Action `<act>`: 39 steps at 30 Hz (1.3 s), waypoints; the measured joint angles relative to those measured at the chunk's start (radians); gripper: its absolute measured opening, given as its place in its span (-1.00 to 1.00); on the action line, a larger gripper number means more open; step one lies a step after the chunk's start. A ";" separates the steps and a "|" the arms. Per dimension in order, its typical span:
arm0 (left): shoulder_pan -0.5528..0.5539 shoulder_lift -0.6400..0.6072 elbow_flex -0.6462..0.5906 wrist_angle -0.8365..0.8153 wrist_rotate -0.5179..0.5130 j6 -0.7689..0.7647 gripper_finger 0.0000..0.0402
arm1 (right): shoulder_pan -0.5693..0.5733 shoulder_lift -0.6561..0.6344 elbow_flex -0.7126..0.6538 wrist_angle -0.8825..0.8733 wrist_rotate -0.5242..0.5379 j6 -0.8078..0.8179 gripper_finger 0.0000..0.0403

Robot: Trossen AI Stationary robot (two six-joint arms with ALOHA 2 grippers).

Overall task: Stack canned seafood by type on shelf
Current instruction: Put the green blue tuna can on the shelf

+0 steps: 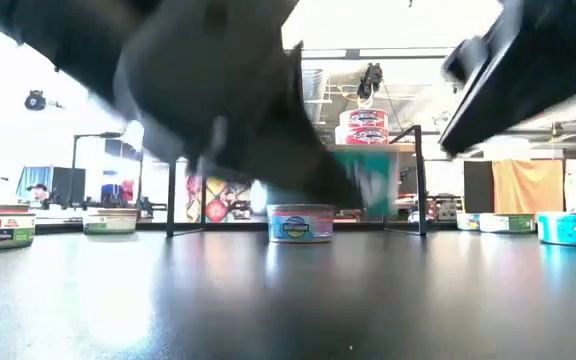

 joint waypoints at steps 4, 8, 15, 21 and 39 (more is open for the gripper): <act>0.033 -0.140 -0.015 -0.108 -0.010 0.123 0.78 | 0.010 -0.095 0.002 -0.064 0.021 0.020 -0.94; 0.092 -0.297 -0.056 -0.211 -0.043 0.212 0.78 | 0.008 -0.177 0.002 -0.058 0.091 -0.022 -0.94; 0.281 -0.521 -0.191 -0.206 -0.005 0.349 0.79 | -0.082 -0.216 0.008 -0.075 0.106 -0.044 -0.94; 0.523 -0.611 -0.277 -0.137 0.205 0.522 0.79 | -0.232 -0.219 0.074 -0.144 -0.007 -0.186 -0.94; 1.036 -0.511 -0.094 -0.051 0.707 0.759 0.80 | -0.893 -0.219 0.381 -0.194 -0.327 -0.748 -0.94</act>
